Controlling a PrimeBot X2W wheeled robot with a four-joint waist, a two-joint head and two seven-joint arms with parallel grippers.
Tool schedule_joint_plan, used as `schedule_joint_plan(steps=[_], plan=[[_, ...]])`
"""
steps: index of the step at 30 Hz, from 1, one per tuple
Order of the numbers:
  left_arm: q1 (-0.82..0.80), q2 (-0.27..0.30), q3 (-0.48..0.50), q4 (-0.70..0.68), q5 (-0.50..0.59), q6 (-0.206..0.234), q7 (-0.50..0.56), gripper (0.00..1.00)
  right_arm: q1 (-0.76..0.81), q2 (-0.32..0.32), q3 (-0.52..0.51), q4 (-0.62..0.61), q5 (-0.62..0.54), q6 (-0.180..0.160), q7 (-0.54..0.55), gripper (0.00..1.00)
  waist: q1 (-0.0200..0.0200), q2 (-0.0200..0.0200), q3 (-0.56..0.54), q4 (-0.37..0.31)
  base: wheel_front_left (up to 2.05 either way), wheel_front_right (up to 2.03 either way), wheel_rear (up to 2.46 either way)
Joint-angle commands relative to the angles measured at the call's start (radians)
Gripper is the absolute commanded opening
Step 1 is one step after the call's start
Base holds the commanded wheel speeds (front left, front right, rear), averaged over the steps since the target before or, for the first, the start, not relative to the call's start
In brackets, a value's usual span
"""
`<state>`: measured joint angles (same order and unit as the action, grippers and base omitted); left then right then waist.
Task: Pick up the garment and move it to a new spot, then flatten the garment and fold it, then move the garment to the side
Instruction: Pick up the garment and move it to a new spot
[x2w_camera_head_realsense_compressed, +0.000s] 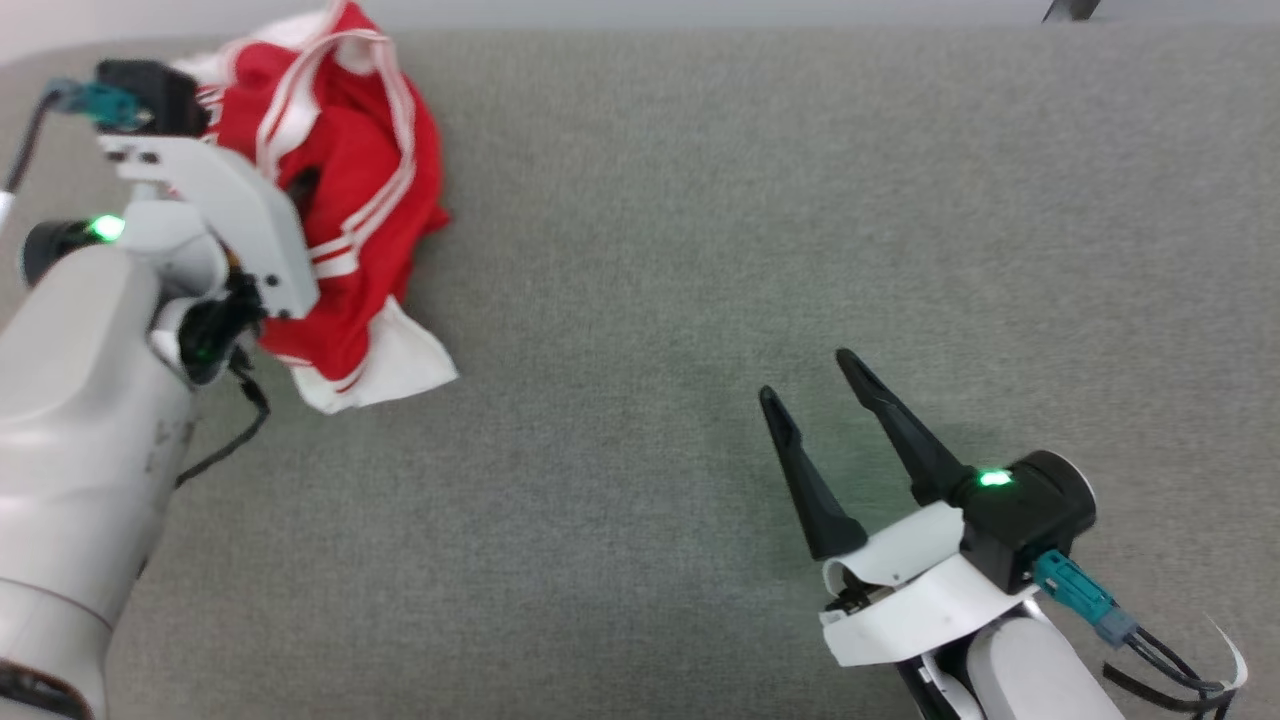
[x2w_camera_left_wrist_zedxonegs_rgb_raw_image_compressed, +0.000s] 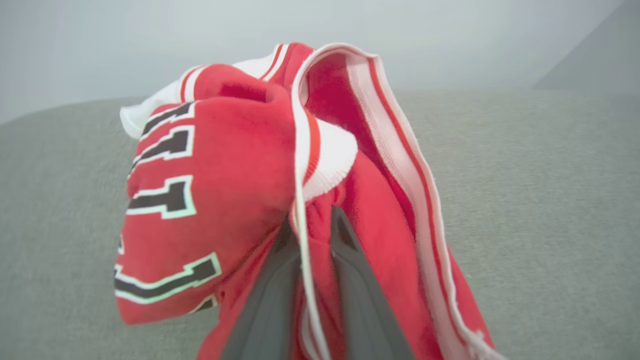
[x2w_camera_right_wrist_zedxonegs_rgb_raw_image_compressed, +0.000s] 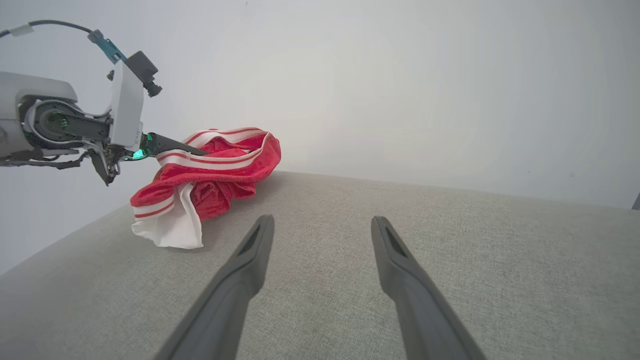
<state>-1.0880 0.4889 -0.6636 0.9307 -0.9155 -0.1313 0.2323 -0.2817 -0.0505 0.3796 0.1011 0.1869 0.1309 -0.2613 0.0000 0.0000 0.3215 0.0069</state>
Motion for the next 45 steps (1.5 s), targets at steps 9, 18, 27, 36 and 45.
schedule_joint_plan(steps=[9,18,27,36,45], plan=[[-0.103,-0.02,-0.23,-0.194,0.002,0.002,-0.089,0.0,0.055,0.001,-0.083,-0.039,0.034,0.0,-0.005,1.0,0.0,0.0,-0.064,-0.128,0.0,0.0,0.0],[-0.241,-0.06,-0.586,-0.438,0.023,0.002,-0.202,0.0,0.07,0.001,-0.149,-0.08,0.08,0.0,-0.005,1.0,0.0,0.0,-0.02,-0.248,0.0,0.0,0.0],[-0.1,0.01,-0.614,-0.666,0.359,0.002,-0.024,0.0,0.074,0.001,-0.149,-0.104,0.122,0.0,-0.003,1.0,0.0,0.0,0.026,-0.328,0.0,0.0,0.0],[-0.072,0.077,-0.617,-0.584,0.411,0.002,0.004,0.0,0.077,0.001,-0.146,-0.104,0.143,0.0,-0.004,1.0,0.0,0.0,0.042,-0.331,0.0,0.0,0.0],[-0.034,0.049,-0.618,-0.472,0.38,0.002,0.045,0.0,0.056,0.001,-0.139,-0.099,0.132,0.0,-0.003,1.0,0.0,0.0,0.037,-0.315,0.0,0.0,0.0]])
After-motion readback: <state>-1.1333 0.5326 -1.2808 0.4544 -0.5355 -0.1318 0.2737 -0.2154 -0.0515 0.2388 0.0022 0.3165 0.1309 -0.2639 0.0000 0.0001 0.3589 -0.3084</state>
